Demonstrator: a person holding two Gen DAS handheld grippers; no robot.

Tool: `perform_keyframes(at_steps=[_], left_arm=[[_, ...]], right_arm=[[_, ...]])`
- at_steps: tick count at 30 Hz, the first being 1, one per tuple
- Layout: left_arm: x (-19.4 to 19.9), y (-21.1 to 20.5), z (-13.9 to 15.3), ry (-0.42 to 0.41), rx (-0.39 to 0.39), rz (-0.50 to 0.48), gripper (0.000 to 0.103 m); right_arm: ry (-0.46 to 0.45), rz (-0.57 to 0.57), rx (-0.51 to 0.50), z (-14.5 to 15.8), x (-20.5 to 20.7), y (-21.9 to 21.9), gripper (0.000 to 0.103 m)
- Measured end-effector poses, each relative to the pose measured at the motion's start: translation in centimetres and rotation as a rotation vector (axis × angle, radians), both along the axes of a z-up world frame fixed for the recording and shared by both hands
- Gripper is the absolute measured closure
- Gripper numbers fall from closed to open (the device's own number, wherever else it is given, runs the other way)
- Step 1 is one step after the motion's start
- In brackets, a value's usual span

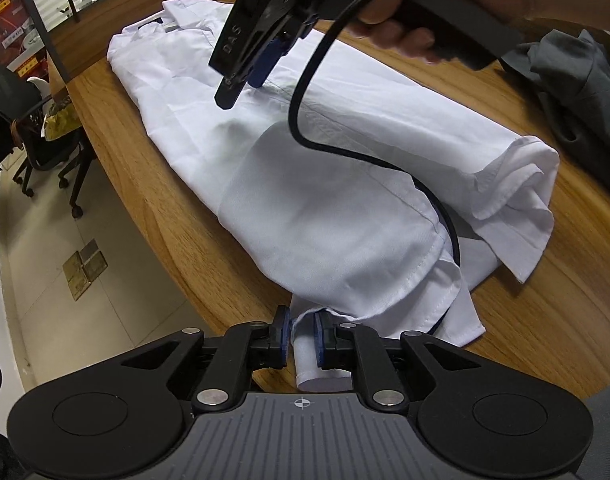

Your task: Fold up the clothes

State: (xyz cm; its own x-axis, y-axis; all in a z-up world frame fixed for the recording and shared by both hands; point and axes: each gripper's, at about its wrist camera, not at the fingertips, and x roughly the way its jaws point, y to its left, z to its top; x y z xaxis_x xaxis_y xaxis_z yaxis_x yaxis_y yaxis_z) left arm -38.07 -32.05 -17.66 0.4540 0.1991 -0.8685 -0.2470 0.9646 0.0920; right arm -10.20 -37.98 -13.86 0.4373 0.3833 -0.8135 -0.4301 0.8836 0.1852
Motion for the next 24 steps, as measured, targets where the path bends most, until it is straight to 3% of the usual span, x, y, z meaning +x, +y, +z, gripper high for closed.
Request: perform_keyframes(at_steps=[3, 6, 11, 18, 24], left_arm=[[0.0, -0.2, 0.0, -0.003, 0.010, -0.006, 0.090], [-0.2, -0.5, 0.2, -0.020, 0.033, -0.011, 0.099], [-1.2, -1.3, 2.2, -0.093, -0.014, 0.022, 0.100], [-2.6, -3.4, 6.0, -0.214, -0.166, 0.183, 0.101], [-4.5, -3.1, 7.6, -0.263, -0.291, 0.348, 0.101]], right_arm=[[0.007, 0.019, -0.026, -0.5, 0.7, 0.4, 0.056], [0.024, 0.044, -0.055, -1.2, 1.2, 0.7, 0.057], [0.031, 0.069, -0.078, -1.5, 1.6, 1.1, 0.057], [0.021, 0.096, -0.109, -1.6, 1.8, 1.7, 0.057], [0.021, 0.101, -0.118, -1.6, 2.1, 1.7, 0.057]])
